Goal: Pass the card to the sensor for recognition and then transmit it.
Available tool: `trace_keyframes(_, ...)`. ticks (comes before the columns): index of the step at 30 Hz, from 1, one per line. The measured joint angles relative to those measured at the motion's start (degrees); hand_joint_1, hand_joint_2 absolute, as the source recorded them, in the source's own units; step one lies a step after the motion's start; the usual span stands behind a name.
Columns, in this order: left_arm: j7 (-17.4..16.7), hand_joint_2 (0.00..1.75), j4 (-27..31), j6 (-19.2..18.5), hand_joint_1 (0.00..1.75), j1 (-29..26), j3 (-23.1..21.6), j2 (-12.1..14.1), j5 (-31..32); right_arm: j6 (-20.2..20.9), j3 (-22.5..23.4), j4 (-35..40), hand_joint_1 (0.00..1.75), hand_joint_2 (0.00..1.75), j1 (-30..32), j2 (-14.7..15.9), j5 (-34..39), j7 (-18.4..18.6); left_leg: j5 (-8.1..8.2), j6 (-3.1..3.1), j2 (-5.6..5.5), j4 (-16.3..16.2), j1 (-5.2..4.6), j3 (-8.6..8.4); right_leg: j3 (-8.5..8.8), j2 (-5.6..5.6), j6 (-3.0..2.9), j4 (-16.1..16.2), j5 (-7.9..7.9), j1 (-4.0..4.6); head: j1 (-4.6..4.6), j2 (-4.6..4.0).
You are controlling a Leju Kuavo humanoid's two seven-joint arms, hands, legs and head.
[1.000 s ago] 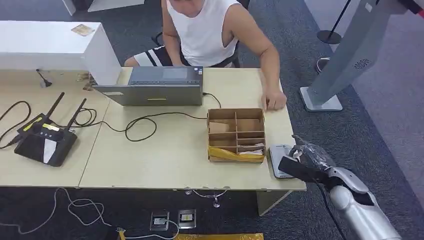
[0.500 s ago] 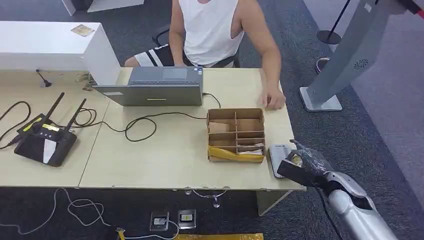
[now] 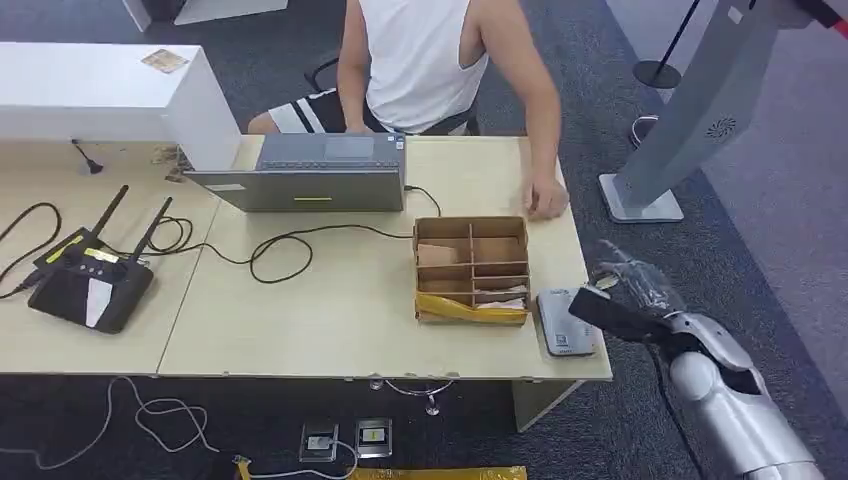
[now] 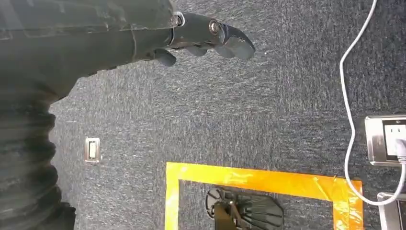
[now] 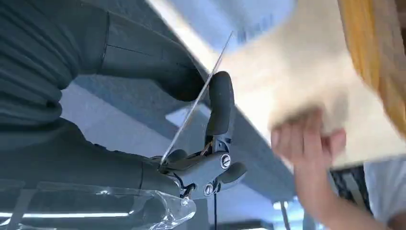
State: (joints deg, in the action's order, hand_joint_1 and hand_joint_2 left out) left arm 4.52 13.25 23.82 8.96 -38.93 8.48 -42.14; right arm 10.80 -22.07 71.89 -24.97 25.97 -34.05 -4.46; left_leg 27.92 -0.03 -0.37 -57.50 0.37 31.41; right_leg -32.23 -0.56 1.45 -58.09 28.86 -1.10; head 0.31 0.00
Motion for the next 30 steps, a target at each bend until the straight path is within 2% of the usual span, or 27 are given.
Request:
trace_keyframes(11,1.4,1.75,-0.2,-0.3,0.00,0.0,-0.5,0.0,1.0,-1.5,4.6,1.3,1.75,1.75,-12.3,2.5,-3.0,-4.4,0.00,0.00,0.01,0.0,0.00,0.03,-0.03,0.00,0.00,0.0,0.00,0.00,0.02,0.00)
trace_keyframes(18,2.2,1.75,-0.2,-1.1,0.00,0.1,-1.0,0.0,2.4,-3.4,3.8,-2.3,1.75,1.75,-25.9,2.4,-10.2,-7.8,-0.01,-0.01,-0.03,0.0,0.01,0.08,-0.07,-0.04,-0.01,0.0,-0.01,0.01,0.00,0.00)
trace_keyframes(22,2.3,1.75,-0.2,-1.5,0.00,0.0,-1.4,0.0,2.9,-3.7,3.0,-4.0,1.75,1.75,-28.5,2.1,-12.2,-8.5,-0.02,-0.01,-0.14,0.0,0.03,0.16,-0.04,-0.15,-0.01,0.0,-0.01,0.04,0.00,0.00)
trace_keyframes(25,2.3,1.75,-0.2,-1.9,0.00,0.1,-1.9,0.2,3.6,-4.4,0.6,-7.3,1.75,1.75,-32.1,0.9,-17.3,-10.7,-0.01,-0.02,-0.08,0.0,0.03,0.26,-0.14,-0.06,-0.02,-0.1,-0.01,0.03,0.02,0.00)
trace_keyframes(30,2.1,1.75,-0.2,-2.1,0.00,0.9,-2.4,0.1,4.3,-9.2,-4.8,-19.1,1.75,1.75,-39.3,-4.3,-23.5,-13.1,-0.08,-0.08,-0.14,0.0,0.10,0.24,-0.15,-0.12,-0.03,-0.1,-0.02,0.09,0.02,0.00)
